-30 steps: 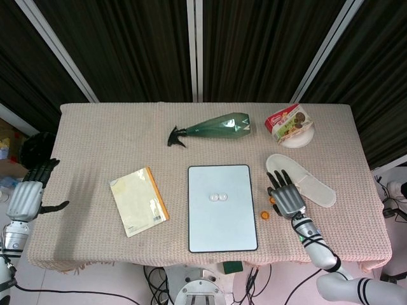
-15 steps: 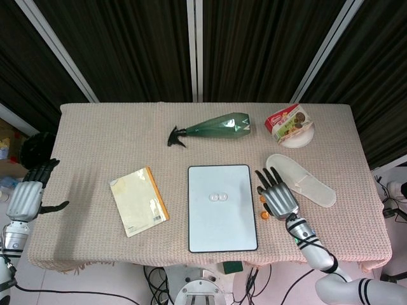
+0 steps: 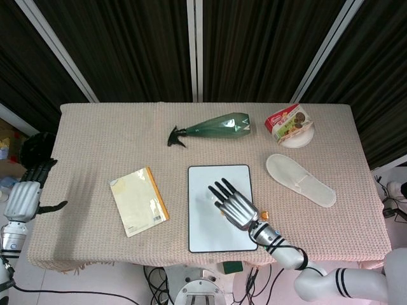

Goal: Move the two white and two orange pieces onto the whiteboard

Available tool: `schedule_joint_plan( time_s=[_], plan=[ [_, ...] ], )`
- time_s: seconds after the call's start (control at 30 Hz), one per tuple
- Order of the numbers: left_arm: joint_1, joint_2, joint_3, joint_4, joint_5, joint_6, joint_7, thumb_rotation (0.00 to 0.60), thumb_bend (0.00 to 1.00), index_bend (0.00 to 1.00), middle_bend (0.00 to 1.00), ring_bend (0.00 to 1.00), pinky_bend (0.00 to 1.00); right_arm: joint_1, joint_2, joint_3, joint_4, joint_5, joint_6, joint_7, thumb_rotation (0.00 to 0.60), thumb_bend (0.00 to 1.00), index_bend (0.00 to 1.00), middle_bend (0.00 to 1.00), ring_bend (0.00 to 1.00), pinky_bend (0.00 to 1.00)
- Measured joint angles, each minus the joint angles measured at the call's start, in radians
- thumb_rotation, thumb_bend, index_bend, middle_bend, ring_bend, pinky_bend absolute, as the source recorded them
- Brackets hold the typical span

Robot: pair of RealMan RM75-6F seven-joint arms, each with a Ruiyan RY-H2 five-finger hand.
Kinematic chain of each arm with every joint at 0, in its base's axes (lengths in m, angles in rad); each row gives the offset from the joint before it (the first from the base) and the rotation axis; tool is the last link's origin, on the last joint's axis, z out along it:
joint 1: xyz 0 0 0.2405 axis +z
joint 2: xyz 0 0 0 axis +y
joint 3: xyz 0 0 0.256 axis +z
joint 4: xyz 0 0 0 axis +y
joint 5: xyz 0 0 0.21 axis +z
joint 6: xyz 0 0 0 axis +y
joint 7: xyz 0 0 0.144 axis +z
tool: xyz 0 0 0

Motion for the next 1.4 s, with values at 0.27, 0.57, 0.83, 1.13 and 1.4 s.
schedule_joint_plan(
  time_s=[0.27,0.57,0.83,1.13,1.4],
  plan=[
    [0.001,-0.002,-0.001,0.012,0.003,0.005,-0.014,0.592,0.06,0.08,0.08,0.08,0.13,0.028,-0.046,0.005,0.023,0.043,-0.029,-0.046,0.6,0.34,0.5,0.03,0.0,0.0],
    [0.004,-0.006,-0.001,0.022,0.003,0.007,-0.021,0.59,0.06,0.08,0.08,0.08,0.13,0.045,-0.073,-0.001,0.048,0.04,-0.033,-0.026,0.6,0.34,0.49,0.03,0.0,0.0],
    [0.005,-0.008,-0.001,0.027,0.002,0.006,-0.024,0.593,0.07,0.09,0.08,0.08,0.13,0.053,-0.074,-0.009,0.048,0.035,-0.031,-0.01,0.6,0.33,0.24,0.02,0.0,0.0],
    [0.006,-0.007,-0.001,0.024,0.005,0.012,-0.022,0.589,0.06,0.08,0.08,0.08,0.13,0.037,-0.039,-0.019,0.016,0.0,0.021,0.015,0.6,0.33,0.23,0.02,0.0,0.0],
    [0.003,-0.008,0.001,0.019,0.011,0.01,-0.016,0.593,0.07,0.09,0.08,0.08,0.13,-0.06,0.092,-0.048,-0.034,-0.016,0.154,0.063,0.6,0.33,0.35,0.02,0.0,0.0]
  ],
)
